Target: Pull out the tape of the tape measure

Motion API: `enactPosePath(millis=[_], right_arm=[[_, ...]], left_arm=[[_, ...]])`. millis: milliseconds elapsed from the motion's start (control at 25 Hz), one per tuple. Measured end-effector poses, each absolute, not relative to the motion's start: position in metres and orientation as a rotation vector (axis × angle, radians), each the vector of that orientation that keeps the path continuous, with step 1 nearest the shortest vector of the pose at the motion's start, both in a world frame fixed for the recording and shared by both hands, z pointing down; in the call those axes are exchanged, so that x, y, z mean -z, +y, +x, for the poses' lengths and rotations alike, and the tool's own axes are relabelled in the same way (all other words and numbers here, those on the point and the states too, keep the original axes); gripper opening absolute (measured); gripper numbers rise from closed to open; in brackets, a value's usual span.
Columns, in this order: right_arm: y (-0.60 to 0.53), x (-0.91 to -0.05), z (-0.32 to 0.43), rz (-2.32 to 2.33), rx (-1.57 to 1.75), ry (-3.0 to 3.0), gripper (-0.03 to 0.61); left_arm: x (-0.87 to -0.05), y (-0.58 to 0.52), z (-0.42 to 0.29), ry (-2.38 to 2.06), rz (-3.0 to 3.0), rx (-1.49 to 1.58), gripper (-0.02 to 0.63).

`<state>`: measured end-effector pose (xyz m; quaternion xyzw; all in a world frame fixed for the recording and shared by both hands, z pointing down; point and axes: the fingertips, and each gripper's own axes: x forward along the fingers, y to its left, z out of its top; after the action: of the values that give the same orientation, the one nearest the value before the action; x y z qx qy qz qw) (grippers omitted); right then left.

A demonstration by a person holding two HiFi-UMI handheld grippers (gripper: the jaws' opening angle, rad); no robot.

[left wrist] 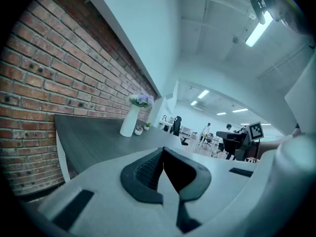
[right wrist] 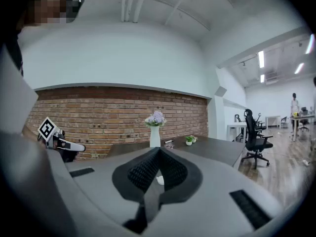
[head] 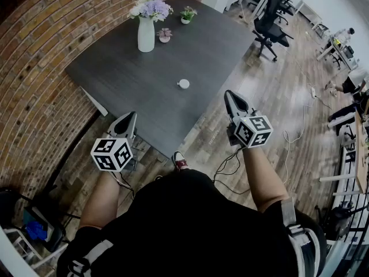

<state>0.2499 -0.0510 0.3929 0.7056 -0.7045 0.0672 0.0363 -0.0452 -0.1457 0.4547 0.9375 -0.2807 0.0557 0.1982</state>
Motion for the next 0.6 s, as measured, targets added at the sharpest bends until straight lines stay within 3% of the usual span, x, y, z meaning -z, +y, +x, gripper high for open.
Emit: enactPosePath(millis=[360, 600], right_arm=[[-0.012, -0.417, 0.239, 2.243, -0.290, -2.106, -0.003], [-0.016, -0.487, 0.238, 2.201, -0.580, -1.971, 0.001]], left_arm=[[-0.482, -0.112, -0.059, -0.722, 2.620, -0.275, 0.009], [-0.517, -0.102, -0.077, -0.733, 2.576, -0.390, 0.009]])
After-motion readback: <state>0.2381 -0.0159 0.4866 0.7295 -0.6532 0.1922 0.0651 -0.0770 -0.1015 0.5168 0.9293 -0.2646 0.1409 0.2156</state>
